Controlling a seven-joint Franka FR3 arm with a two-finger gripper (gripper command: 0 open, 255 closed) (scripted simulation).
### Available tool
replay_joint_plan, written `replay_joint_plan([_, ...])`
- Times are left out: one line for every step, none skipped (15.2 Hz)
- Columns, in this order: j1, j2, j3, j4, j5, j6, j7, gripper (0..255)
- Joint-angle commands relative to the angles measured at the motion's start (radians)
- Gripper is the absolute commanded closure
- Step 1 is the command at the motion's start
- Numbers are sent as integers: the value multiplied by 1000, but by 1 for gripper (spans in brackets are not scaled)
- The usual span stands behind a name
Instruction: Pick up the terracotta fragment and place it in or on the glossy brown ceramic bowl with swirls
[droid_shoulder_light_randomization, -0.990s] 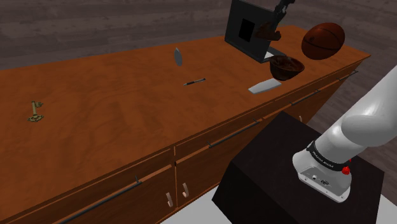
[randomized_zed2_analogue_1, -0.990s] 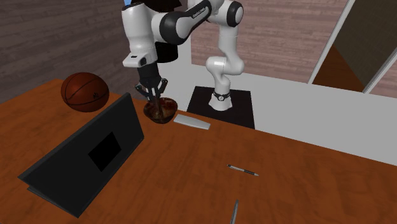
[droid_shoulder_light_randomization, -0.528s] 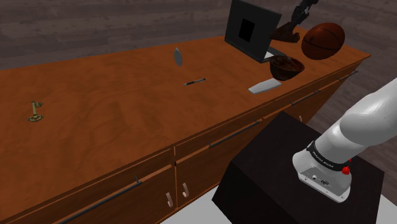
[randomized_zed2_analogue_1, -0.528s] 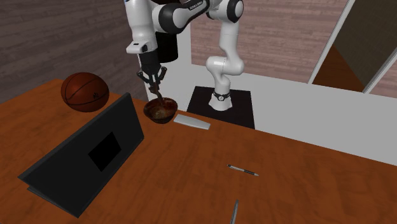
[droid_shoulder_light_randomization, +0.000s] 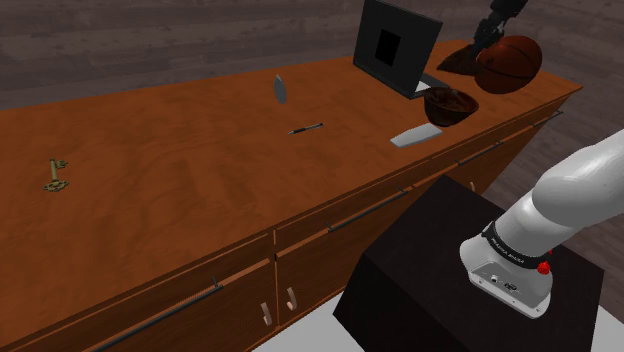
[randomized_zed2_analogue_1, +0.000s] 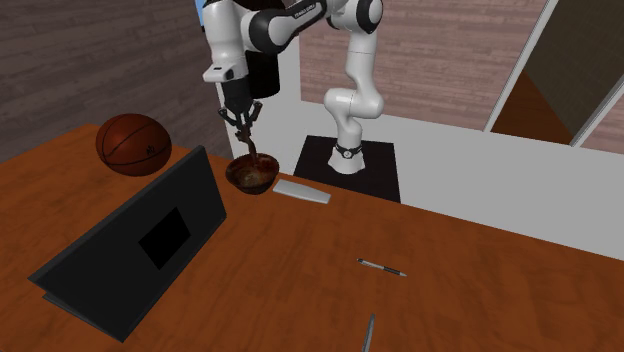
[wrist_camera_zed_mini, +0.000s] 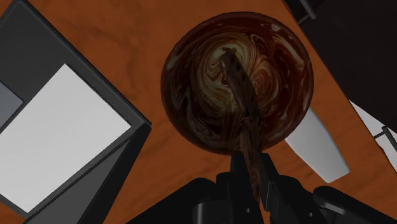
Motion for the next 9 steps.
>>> replay_joint_plan([-1,-1,-1,-28,0,28,-3,255])
replay_joint_plan([-1,1,-2,-40,0,41,-5,255])
replay_joint_plan([-1,2,-3,-52,1,54,-7,255])
replay_joint_plan([-2,4,-4,-64,2,67,-9,255])
replay_joint_plan([-2,6,-6,-76,2,81,-11,255])
replay_joint_plan([-2,8,-7,-88,4,94,-14,255])
replay_joint_plan([-2,10,-8,-99,5,107,-16,255])
replay_joint_plan([-2,13,-10,-110,6,121,-19,255])
replay_joint_plan([-2,16,-11,-121,8,134,-22,255])
